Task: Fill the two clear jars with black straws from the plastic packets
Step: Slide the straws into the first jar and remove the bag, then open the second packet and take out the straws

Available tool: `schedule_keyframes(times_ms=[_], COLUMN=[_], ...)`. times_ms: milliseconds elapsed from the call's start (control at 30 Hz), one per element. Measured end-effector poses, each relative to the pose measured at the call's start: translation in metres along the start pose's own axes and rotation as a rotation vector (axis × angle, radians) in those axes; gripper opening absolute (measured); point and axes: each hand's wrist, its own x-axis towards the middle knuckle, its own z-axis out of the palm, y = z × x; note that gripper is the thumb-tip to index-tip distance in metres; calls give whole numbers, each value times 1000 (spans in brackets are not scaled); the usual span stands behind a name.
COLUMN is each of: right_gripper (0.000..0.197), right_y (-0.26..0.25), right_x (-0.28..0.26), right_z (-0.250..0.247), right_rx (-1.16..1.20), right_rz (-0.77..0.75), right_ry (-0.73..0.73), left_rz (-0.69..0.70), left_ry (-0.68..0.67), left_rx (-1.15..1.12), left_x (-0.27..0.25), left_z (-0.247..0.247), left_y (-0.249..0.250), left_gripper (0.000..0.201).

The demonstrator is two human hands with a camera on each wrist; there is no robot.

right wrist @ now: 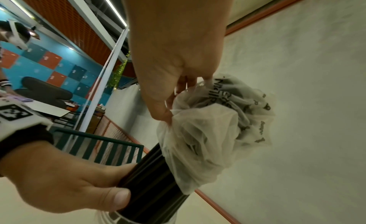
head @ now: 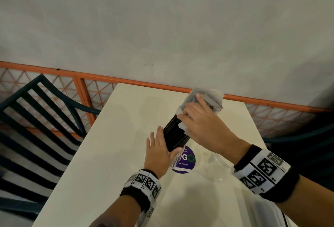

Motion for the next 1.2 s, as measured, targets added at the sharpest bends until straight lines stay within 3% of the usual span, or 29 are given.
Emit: schedule_keyframes(times_ms=[100,233,333,467,633,800,1000,1133,1200], right_gripper=[29,44,47,54,59,76,57,23,10], right_y=[-5,-22,-34,-41,-39,-23,-9,-14,-26], right_x=[7,1,-13,-31,-54,-45,-19,-15,-16], right_z=[-2,9,25,41,50,31,-7,-29,-38], right_rx=[-36,-59,-86,-93,-27,207,644,591,660], right_rz=[-112,-319,-364,-201,80,285,594,487,523], right_ry=[-23,-108,-104,67,169,233,470,565,555], left_rz=[-11,7,88,226,124,113,230,224,232], left_ry=[-51,-73,-28,33,218,303,422,588,693], left_rx=[-55,-619,-676,-561,-523,-629,-691,-424,-299], left_x=[-1,-9,-7,-3,0,0,-11,-36,-52], left_z=[-5,-29,-47,-58,-67,-93,-139,-160,-166], left_y=[-6,-12,-19,-24,-21,4,35,42,37], left_gripper=[125,124,122,85,46,34,32,19,15])
